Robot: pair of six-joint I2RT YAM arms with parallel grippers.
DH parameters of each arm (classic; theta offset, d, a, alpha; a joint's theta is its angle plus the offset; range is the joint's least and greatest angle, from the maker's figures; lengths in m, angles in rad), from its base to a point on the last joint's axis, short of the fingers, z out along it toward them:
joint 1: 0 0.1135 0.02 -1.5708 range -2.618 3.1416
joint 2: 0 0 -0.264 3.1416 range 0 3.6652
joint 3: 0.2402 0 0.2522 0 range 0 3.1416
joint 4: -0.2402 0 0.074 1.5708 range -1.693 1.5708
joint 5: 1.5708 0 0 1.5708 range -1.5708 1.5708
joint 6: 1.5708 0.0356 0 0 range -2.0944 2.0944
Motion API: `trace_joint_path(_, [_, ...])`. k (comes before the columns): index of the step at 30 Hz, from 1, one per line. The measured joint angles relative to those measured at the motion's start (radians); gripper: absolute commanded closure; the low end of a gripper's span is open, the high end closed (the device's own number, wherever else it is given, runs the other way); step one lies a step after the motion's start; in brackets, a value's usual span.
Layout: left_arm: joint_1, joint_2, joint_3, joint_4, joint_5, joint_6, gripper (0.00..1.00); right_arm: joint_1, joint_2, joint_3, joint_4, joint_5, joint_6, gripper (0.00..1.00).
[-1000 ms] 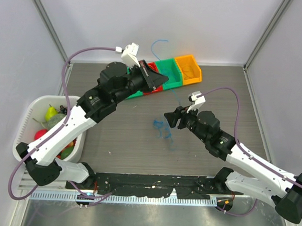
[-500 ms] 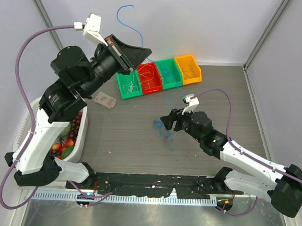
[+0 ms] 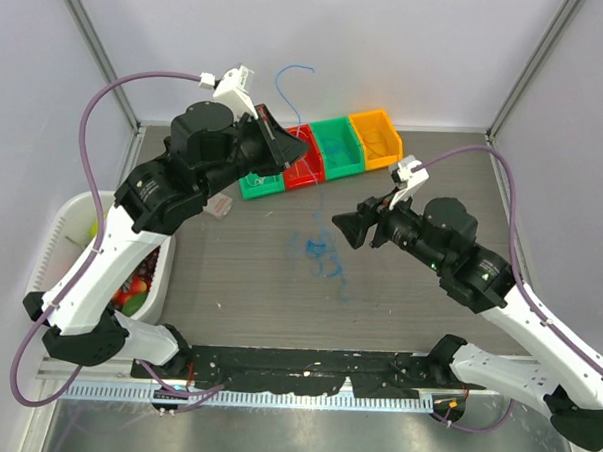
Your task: Untangle the cables
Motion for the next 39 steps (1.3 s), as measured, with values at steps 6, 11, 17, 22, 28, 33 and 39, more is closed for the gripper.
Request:
trace_joint_path(6, [0.0,-0.016,-0.042,-0.019,0.019,-0.002,1.0,-0.001,0.084,0.125,0.0,-0.121,-0.04,0.35])
trace_joint_path(11, [0.0,-0.041,-0.063,-0.024,0.046,-0.009,1.0,-0.001,0.173,0.15,0.014,-0.201,-0.056,0.48])
trace_joint_path(17, [0.0,-0.07,-0.087,-0.023,0.066,-0.026,1.0,-0.001,0.175,0.129,0.066,-0.267,-0.051,0.67])
trace_joint_path(22, [0.0,-0.074,-0.092,-0.02,0.074,-0.029,1.0,-0.001,0.174,0.093,0.11,-0.309,-0.028,0.99])
trace_joint_path(28, [0.009,-0.088,-0.158,-0.024,0.052,-0.027,1.0,-0.001,0.106,0.063,0.119,-0.316,-0.007,0.99])
trace_joint_path(33, [0.04,-0.075,-0.338,0.02,0.18,-0.032,1.0,-0.001,-0.018,0.05,0.198,-0.319,-0.004,0.99])
trace_joint_path(39, [0.023,-0.058,-0.617,0.305,0.447,-0.136,0.92,-0.001,-0.057,-0.017,0.209,-0.276,-0.006,0.99])
